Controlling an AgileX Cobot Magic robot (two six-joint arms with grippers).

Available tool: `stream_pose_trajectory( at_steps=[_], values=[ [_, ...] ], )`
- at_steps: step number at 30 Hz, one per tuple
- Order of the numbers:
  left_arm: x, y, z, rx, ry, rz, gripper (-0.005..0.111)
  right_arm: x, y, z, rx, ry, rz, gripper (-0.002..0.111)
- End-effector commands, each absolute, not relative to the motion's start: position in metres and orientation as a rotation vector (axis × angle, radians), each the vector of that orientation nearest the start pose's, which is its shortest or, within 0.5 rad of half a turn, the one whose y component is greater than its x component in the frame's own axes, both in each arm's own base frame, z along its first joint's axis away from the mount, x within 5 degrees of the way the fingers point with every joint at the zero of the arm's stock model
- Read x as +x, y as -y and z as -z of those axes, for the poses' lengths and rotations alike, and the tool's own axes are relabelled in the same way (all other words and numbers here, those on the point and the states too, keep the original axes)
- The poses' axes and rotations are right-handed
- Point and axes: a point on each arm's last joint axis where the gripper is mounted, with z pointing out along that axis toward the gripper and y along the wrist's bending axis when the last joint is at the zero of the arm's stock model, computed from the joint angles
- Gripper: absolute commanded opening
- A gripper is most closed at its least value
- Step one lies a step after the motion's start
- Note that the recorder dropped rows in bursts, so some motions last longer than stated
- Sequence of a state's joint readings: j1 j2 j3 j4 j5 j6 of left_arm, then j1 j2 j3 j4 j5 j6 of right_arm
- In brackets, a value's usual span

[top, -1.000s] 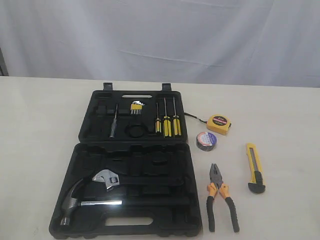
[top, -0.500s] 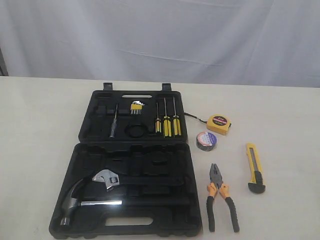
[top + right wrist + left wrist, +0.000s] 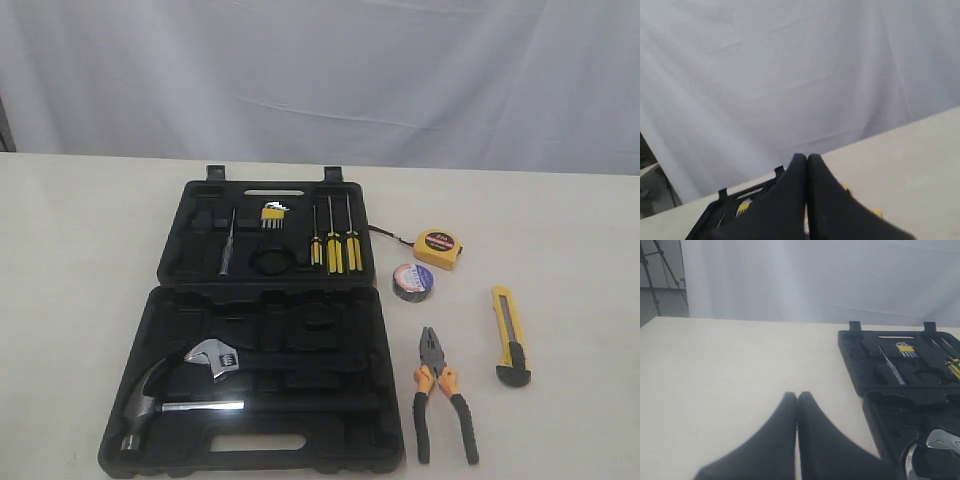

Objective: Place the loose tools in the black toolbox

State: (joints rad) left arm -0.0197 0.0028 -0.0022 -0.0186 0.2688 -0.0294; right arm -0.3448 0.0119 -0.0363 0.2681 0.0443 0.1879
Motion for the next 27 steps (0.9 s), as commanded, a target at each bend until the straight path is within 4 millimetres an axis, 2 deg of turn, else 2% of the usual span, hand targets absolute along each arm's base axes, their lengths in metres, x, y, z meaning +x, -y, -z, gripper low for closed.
stream_pose_trajectory(
  at_steps=[1,5,6,7,8,9,10,11,12,13,15,18,20,21,24,25,26,27],
  values=[
    [0.055,0.002,-0.189,-0.021,-1.752,0.058,0.0,0.056,0.014,-0.252,0.594,-1.519,-0.146,-0.001],
    [0.055,0.002,-0.189,-0.021,-1.752,0.058,0.0,0.076,0.016,-0.288,0.609,-1.801,-0.138,-0.001],
    [0.055,0.002,-0.189,-0.021,-1.752,0.058,0.0,0.093,0.019,-0.303,0.608,-2.051,-0.142,-0.001],
    [0.055,0.002,-0.189,-0.021,-1.752,0.058,0.0,0.102,0.021,-0.309,0.602,-2.13,-0.145,-0.001],
    [0.055,0.002,-0.189,-0.021,-1.752,0.058,0.0,0.126,0.027,-0.32,0.615,-2.34,-0.176,-0.001],
    [0.055,0.002,-0.189,-0.021,-1.752,0.058,0.0,0.138,0.031,-0.324,0.626,-2.418,-0.191,-0.001],
    [0.055,0.002,-0.189,-0.021,-1.752,0.058,0.0,0.164,0.04,-0.328,0.636,-2.524,-0.212,-0.001],
    [0.055,0.002,-0.189,-0.021,-1.752,0.058,0.0,0.172,0.042,-0.328,0.629,-2.549,-0.214,-0.001],
    [0.055,0.002,-0.189,-0.021,-1.752,0.058,0.0,0.197,0.051,-0.327,0.623,-2.6,-0.219,-0.001],
    [0.055,0.002,-0.189,-0.021,-1.752,0.058,0.0,0.205,0.054,-0.327,0.615,-2.616,-0.219,-0.001],
    [0.055,0.002,-0.189,-0.021,-1.752,0.058,0.0,0.233,0.064,-0.322,0.585,-2.661,-0.218,-0.001],
    [0.055,0.002,-0.189,-0.021,-1.752,0.058,0.0,0.258,0.067,-0.317,0.557,-2.719,-0.232,-0.001],
    [0.055,0.002,-0.189,-0.021,-1.752,0.058,0.0,0.284,0.064,-0.31,0.501,-2.78,-0.252,-0.001],
    [0.055,0.002,-0.189,-0.021,-1.752,0.058,0.0,0.306,0.059,-0.306,0.415,-2.806,-0.244,-0.001],
    [0.055,0.002,-0.189,-0.021,-1.752,0.058,0.0,0.347,0.043,-0.295,0.275,-2.853,-0.175,-0.001],
    [0.055,0.002,-0.189,-0.021,-1.752,0.058,0.0,0.368,0.036,-0.283,0.252,-2.885,-0.143,-0.001],
    [0.055,0.002,-0.189,-0.021,-1.752,0.058,0.0,0.377,0.034,-0.275,0.241,-2.902,-0.123,-0.001],
    [0.055,0.002,-0.189,-0.021,-1.752,0.058,0.0,0.393,0.032,-0.259,0.231,-2.932,-0.1,-0.001]
  ],
)
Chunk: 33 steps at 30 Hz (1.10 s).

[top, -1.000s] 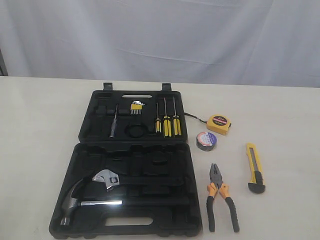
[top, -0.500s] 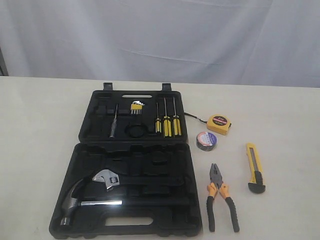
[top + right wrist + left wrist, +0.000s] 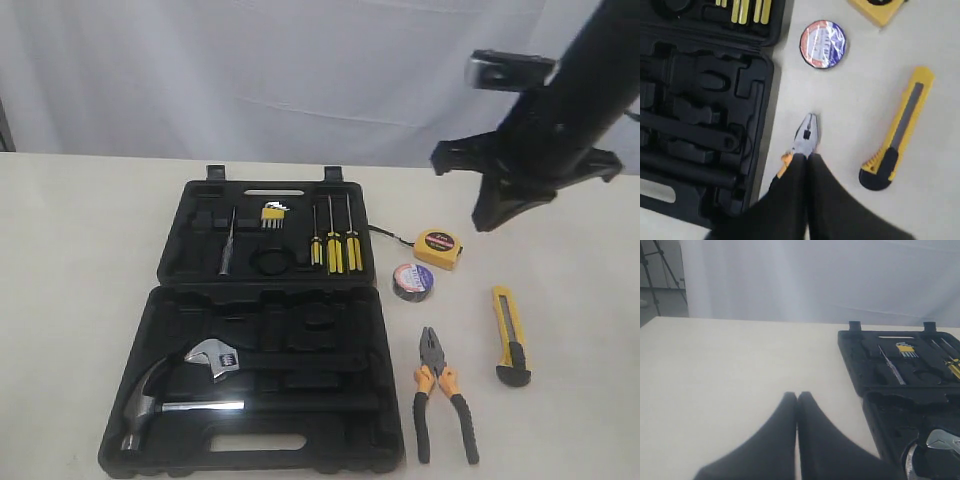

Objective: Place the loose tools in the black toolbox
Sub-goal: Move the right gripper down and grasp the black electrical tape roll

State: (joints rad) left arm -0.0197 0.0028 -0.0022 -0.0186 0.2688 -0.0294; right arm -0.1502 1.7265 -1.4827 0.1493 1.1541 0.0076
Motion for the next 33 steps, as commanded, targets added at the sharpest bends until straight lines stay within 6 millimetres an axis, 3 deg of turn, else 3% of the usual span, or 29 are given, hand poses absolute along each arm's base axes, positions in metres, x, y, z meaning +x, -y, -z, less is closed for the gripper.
stream_pose_trajectory(
  at_steps=[1,4,6,9,11,19,33],
  values=[
    [0.055,0.002,-0.189,-0.021,-1.752,0.058,0.0,0.398,0.031,-0.252,0.233,-2.944,-0.102,-0.001],
    [0.055,0.002,-0.189,-0.021,-1.752,0.058,0.0,0.416,0.031,-0.218,0.232,-2.993,-0.107,0.0],
    [0.055,0.002,-0.189,-0.021,-1.752,0.058,0.0,0.419,0.031,-0.201,0.196,-3.032,-0.106,0.012],
    [0.055,0.002,-0.189,-0.021,-1.752,0.058,0.0,0.424,0.031,-0.193,0.199,-3.021,-0.104,0.056],
    [0.055,0.002,-0.189,-0.021,-1.752,0.058,0.0,0.425,0.032,-0.193,0.199,-3.009,-0.103,0.066],
    [0.055,0.002,-0.189,-0.021,-1.752,0.058,0.0,0.438,0.033,-0.184,0.228,-2.905,-0.093,0.068],
    [0.055,0.002,-0.189,-0.021,-1.752,0.058,0.0,0.453,0.037,-0.141,0.299,-2.876,-0.061,0.068]
  ],
)
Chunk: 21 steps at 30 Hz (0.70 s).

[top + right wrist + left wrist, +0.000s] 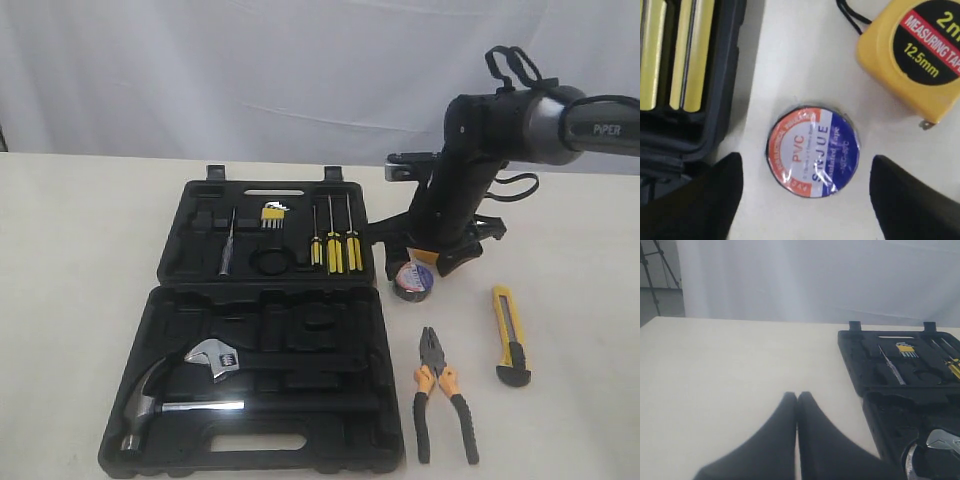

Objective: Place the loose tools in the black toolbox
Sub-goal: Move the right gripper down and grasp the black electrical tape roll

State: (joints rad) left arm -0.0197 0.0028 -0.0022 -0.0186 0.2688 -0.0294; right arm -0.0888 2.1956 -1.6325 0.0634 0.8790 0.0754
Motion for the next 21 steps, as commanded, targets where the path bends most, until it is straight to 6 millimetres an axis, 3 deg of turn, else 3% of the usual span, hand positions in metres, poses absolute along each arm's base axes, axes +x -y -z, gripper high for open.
stream_pose_trajectory(
  at_steps=[1,14,16,21],
  values=[
    [0.055,0.002,-0.189,-0.021,-1.752,0.058,0.0,0.453,0.037,-0.14,0.299,-2.873,-0.061,0.068],
    [0.055,0.002,-0.189,-0.021,-1.752,0.058,0.0,0.453,0.037,-0.122,0.311,-2.919,-0.062,0.067],
    [0.055,0.002,-0.189,-0.021,-1.752,0.058,0.0,0.452,0.037,-0.122,0.318,-2.925,-0.063,0.057],
    [0.055,0.002,-0.189,-0.021,-1.752,0.058,0.0,0.45,0.037,-0.125,0.339,-2.935,-0.065,0.016]
  ],
)
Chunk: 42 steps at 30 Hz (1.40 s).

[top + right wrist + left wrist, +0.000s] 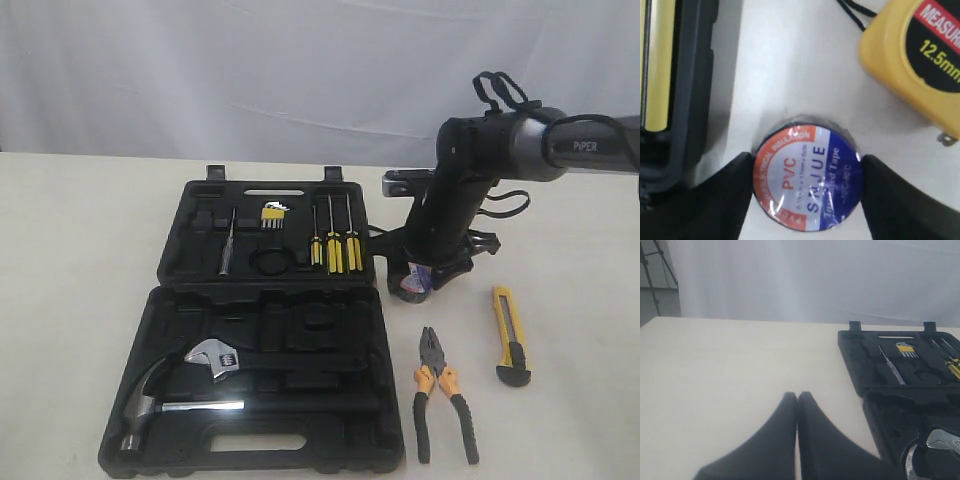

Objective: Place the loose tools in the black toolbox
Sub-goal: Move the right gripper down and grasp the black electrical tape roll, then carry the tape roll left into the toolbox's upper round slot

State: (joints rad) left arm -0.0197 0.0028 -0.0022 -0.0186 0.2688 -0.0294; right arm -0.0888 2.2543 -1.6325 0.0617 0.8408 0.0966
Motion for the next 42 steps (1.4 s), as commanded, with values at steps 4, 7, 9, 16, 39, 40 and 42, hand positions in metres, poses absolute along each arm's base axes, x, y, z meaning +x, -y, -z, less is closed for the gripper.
stream_pose_trajectory(
  at_steps=[4,7,9,16,39,40,42],
  values=[
    [0.055,0.002,-0.189,-0.021,-1.752,0.058,0.0,0.449,0.037,-0.143,0.341,-2.911,-0.067,0.014],
    [0.055,0.002,-0.189,-0.021,-1.752,0.058,0.0,0.446,0.035,-0.165,0.308,-2.882,-0.066,0.018],
    [0.055,0.002,-0.189,-0.021,-1.752,0.058,0.0,0.443,0.029,-0.184,0.26,-2.852,-0.066,0.02],
    [0.055,0.002,-0.189,-0.021,-1.752,0.058,0.0,0.452,-0.018,-0.236,0.067,-2.783,-0.099,0.019],
    [0.055,0.002,-0.189,-0.021,-1.752,0.058,0.0,0.52,-0.116,-0.164,-0.092,-2.754,-0.145,0.019],
    [0.055,0.002,-0.189,-0.021,-1.752,0.058,0.0,0.522,-0.116,-0.162,-0.095,-2.744,-0.137,0.019],
    [0.055,0.002,-0.189,-0.021,-1.752,0.058,0.0,0.524,-0.115,-0.159,-0.102,-2.737,-0.117,0.019]
  ],
)
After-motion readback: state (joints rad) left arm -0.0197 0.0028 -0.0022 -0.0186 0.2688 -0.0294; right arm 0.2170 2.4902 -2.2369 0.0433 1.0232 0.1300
